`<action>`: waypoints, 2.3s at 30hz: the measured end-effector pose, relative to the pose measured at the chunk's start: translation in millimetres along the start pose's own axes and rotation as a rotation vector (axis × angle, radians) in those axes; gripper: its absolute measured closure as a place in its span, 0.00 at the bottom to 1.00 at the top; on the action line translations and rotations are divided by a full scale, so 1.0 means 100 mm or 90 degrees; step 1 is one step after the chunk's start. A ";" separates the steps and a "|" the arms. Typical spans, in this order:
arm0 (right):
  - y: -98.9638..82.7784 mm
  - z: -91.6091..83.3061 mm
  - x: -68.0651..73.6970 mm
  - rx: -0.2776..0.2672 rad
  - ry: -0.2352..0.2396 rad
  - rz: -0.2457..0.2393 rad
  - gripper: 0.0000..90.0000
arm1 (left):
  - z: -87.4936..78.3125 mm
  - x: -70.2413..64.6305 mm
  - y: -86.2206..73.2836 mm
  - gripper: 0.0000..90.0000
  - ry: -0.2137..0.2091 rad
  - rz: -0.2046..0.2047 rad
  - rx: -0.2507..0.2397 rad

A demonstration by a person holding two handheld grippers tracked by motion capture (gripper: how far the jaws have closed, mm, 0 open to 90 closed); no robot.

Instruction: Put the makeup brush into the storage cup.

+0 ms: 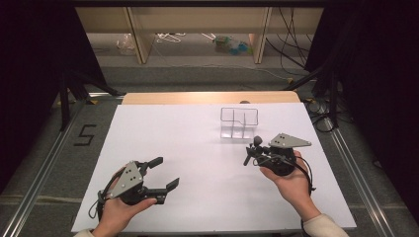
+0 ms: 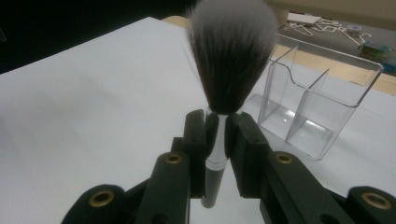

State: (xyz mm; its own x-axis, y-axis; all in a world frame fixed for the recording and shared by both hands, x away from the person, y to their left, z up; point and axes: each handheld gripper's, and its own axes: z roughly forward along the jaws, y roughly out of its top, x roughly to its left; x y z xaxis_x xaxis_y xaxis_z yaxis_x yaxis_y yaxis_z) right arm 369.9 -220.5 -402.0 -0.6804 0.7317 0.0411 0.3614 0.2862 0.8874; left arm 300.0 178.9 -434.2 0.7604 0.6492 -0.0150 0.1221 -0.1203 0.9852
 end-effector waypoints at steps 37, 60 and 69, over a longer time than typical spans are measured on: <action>0.13 0.05 -0.12 -0.022 -0.021 -0.001 0.86 | 0.01 0.01 -0.01 0.19 0.000 -0.002 0.004; 0.22 0.11 -0.19 -0.019 -0.041 -0.008 0.86 | 0.01 0.01 -0.02 0.19 0.000 -0.002 0.005; 0.25 0.13 -0.21 -0.018 -0.045 -0.010 0.86 | 0.01 0.01 -0.01 0.19 -0.001 0.001 0.005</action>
State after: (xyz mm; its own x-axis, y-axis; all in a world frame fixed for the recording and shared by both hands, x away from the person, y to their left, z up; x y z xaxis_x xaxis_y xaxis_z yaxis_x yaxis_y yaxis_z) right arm 401.5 -221.1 -386.9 -0.6389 0.7693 -0.0037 0.3323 0.2802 0.9006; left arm 301.5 179.0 -435.8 0.7614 0.6482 -0.0137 0.1256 -0.1268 0.9839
